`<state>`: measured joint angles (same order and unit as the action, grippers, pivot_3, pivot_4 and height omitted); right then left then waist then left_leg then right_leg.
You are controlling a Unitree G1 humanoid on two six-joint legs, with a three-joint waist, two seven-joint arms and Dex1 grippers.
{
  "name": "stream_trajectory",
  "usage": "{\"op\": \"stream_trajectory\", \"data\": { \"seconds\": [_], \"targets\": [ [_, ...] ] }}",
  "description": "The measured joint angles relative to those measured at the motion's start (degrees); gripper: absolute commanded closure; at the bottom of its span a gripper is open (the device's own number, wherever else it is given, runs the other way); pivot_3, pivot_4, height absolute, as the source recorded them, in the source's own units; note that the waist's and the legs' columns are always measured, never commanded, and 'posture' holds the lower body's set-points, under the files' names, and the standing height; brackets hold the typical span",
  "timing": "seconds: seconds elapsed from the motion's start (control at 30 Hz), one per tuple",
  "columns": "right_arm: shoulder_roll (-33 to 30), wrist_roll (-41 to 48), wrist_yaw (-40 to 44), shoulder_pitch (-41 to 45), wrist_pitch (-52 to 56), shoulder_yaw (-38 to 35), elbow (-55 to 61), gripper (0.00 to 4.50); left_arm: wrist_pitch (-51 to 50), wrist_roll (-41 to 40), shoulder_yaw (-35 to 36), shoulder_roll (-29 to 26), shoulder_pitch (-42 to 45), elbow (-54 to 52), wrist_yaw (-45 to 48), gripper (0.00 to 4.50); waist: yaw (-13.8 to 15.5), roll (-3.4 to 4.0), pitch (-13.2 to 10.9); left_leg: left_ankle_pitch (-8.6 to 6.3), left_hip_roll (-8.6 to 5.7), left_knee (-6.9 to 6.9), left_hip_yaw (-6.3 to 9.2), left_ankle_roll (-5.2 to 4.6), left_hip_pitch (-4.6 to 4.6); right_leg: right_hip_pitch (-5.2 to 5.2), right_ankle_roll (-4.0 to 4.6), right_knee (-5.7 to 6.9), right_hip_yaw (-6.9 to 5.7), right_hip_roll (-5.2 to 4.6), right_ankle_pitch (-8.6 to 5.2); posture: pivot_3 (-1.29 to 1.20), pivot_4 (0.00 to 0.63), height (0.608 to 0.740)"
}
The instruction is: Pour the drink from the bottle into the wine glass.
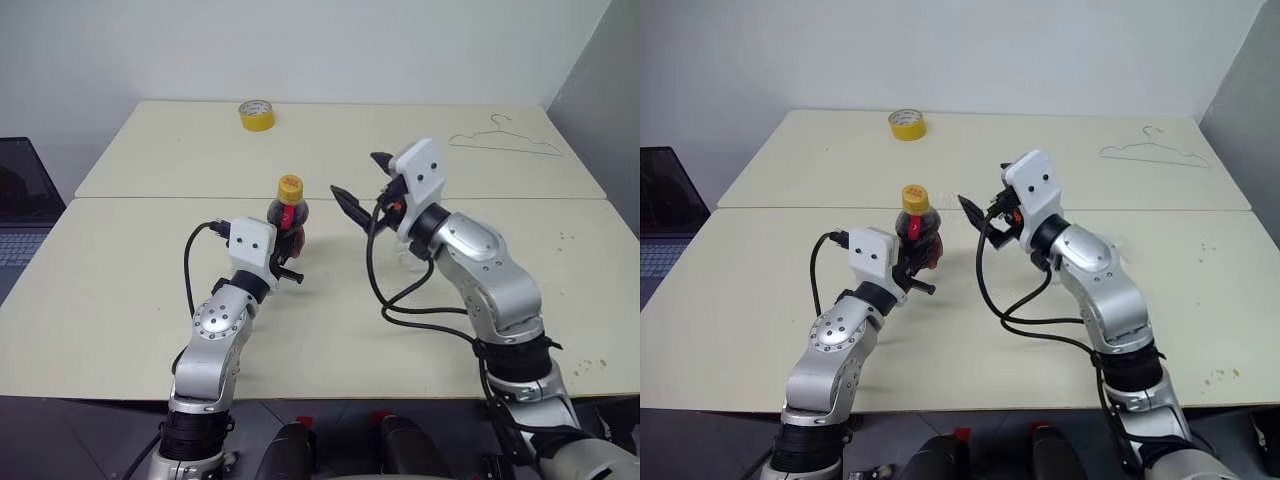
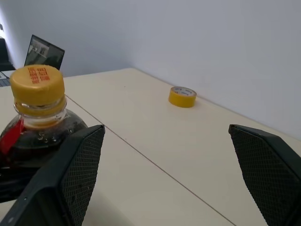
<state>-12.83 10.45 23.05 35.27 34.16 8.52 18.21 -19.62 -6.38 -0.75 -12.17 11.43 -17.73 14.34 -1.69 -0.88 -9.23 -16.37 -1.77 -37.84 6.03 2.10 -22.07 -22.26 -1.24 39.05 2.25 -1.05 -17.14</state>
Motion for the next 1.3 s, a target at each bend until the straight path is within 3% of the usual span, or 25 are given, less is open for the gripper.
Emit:
{"op": "stream_trajectory", "data": {
  "seconds": [0.27, 0.83, 1.3],
  "targets": [
    [0.96, 4.39, 4.46, 0.3, 1.69, 2.96, 4.04, 0.0, 0.0, 0.0, 0.02, -0.05, 0.0, 0.0, 0.05, 4.0, -0.05, 0.0, 0.0, 0.0, 0.01, -0.01, 0.01, 0.0, 0.0, 0.01, 0.0, 0.0, -0.01, 0.01, 0.0, 0.0, 0.15, 0.74],
    [6.79, 6.4, 3.1, 6.53, 4.46, 3.96, 0.37, 0.0, 0.05, 0.03, -0.06, -0.09, 0.0, 0.0, 0.24, 4.01, 0.0, 0.0, 0.0, 0.0, 0.01, 0.0, 0.03, 0.0, 0.0, -0.01, 0.0, 0.0, -0.02, 0.0, 0.0, 0.0, 0.15, 0.74],
    [8.93, 5.93, 1.11, 6.72, 6.18, 4.6, -3.01, 0.0, 0.14, 0.07, -0.29, -0.08, 0.0, 0.0, 0.25, 4.01, -0.01, 0.0, 0.0, 0.0, 0.0, 0.0, 0.02, 0.0, 0.0, -0.02, 0.0, 0.0, -0.01, 0.0, 0.0, 0.0, 0.15, 0.74]
  ]
}}
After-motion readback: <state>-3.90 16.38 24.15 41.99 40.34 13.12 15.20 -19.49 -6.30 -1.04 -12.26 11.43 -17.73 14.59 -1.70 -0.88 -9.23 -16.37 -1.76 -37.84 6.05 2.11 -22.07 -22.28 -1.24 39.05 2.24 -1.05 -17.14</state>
